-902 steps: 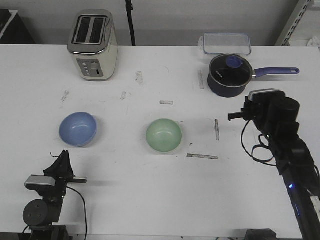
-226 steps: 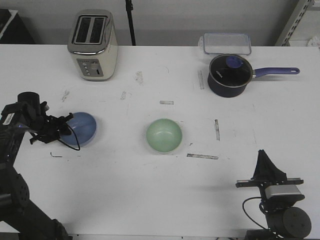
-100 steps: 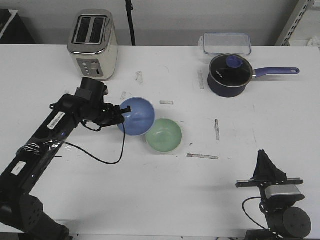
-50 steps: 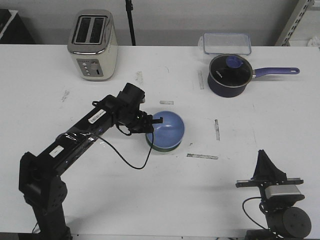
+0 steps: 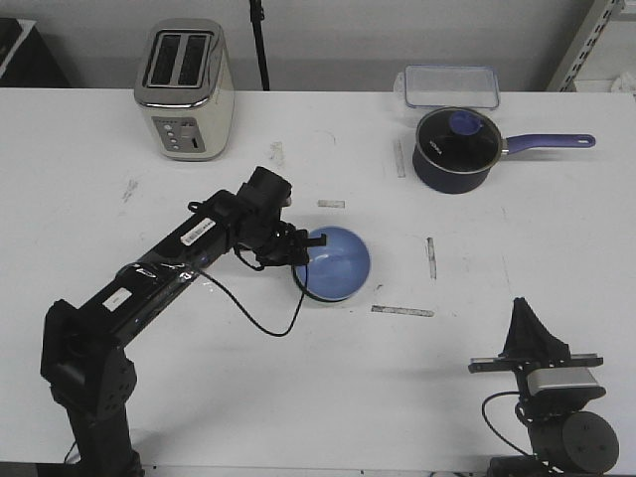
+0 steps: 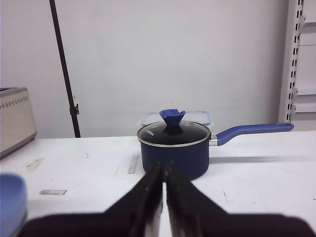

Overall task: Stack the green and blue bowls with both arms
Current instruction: 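Open the left gripper and pull it back from the bowls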

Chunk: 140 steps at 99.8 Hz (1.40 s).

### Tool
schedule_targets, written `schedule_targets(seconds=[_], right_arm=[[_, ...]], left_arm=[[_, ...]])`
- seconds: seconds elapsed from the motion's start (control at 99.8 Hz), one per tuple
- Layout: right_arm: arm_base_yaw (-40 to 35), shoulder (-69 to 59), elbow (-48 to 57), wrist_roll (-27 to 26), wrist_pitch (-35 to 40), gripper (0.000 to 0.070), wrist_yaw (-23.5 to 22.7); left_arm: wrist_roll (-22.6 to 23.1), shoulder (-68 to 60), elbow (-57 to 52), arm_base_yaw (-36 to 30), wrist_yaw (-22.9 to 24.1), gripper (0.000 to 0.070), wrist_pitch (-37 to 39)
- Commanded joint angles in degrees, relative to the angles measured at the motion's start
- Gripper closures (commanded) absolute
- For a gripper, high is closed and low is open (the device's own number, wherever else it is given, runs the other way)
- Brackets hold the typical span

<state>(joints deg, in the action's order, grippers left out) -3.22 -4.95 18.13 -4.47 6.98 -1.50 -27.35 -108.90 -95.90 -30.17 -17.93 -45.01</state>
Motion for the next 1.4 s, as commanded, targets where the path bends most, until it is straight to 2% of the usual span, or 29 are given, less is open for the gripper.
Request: schedule_targets(seconds=[0.0,0.261,0.411,0.742,0.952,1.043,1.333,1.393], right_arm=[[0.0,0.1,-0.1,0.2,-0.8,0.0696,0.0],[0.0,0.1,-0.1,0.2,-0.8,0.0696,0.0],[0.0,0.1,-0.1,0.2,-0.8,0.0696,0.0],[0.0,0.1,-0.1,0.2,-0.8,0.0696,0.0],[0.0,0.1,-0.1,0.2,-0.8,0.0696,0.0],[0.0,0.1,-0.1,0.2,-0.8,0.0696,0.0],[0.0,0.1,-0.1,0.2,-0.9,0.0696,0.0],[0.0,0.1,-0.1,0.2,-0.9,0.0696,0.0]], left_arm=[[-0.4,-0.9,-1.5,-0.5,-0.2,0.0564,0.1],[-1.0,0.2,-1.6,-0.5,-2.0,0.0559,0.0],[-1.5,1.7,-1.6,-0.6,-2.1,0.0447,-0.3],[-1.2,6.4,-1.5,-0.6,-2.1,0.0450,-1.5],[3.4,11.0,-0.1,0.3,-0.2,0.0454,0.2],[6.1,14.2,3.9,1.3,0.3,0.0455,5.3],[13.7,29.4,27.4,7.8,0.3,0.0462,29.7],[15.6,32.9,32.6,9.6,0.3,0.0498,34.7]])
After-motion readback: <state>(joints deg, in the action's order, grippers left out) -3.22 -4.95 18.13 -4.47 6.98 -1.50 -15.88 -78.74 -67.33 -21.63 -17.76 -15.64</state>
